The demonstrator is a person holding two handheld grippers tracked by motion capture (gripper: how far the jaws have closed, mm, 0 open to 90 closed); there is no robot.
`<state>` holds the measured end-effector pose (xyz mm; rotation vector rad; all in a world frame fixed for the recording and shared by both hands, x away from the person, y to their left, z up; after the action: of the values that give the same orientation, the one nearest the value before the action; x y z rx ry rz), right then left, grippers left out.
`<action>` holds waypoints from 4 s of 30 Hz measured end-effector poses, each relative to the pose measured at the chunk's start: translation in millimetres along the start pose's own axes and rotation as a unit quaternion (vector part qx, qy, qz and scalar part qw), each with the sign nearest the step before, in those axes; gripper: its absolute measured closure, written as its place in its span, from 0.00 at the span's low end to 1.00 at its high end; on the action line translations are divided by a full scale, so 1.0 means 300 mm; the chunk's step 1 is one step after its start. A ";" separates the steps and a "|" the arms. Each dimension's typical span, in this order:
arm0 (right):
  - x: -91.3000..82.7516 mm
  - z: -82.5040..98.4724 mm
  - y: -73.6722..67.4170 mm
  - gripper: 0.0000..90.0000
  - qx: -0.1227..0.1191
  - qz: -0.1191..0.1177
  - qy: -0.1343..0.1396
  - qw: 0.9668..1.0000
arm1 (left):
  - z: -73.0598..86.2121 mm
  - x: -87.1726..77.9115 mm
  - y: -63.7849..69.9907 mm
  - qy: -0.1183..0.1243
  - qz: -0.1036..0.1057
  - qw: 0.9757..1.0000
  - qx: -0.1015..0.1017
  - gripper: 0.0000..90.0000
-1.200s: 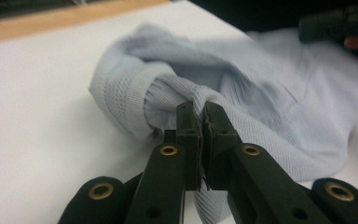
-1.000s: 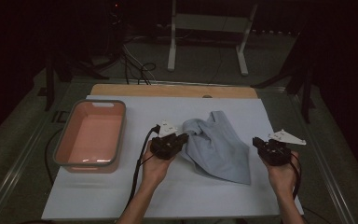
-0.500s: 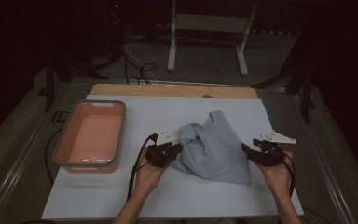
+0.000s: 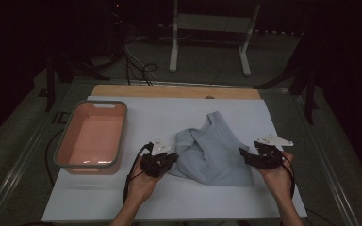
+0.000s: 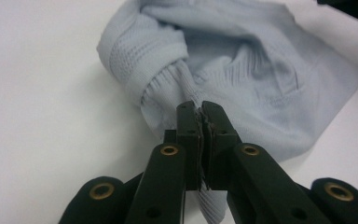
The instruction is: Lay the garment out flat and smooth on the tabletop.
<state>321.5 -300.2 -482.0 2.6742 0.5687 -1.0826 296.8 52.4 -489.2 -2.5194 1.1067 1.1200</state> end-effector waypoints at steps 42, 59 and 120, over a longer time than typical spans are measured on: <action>-0.002 -0.001 -0.024 0.37 -0.008 -0.007 0.010 1.000 | 0.020 0.061 -0.064 -0.028 -0.056 0.998 -0.029 0.61; 0.002 -0.010 -0.115 0.37 -0.030 -0.043 0.014 0.999 | -0.058 0.090 -0.087 -0.011 -0.056 0.998 -0.029 0.93; 0.057 -0.004 -0.431 0.99 -0.133 -0.151 -0.032 0.979 | -0.269 0.018 -0.247 0.082 -0.080 0.988 -0.106 0.96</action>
<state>279.0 -178.0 -498.3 2.3641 1.0524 -1.0735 396.5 67.7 -446.1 -2.8513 0.8403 1.0535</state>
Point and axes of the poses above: each handheld gripper's, and its own axes: x roughly forward along the jaws, z roughly out of its underside, y roughly to its right, the point moved 2 cm from there along x, roughly forward along the jaws, and after that the axes turned 6 degrees about -y, right-handed, at the moved point
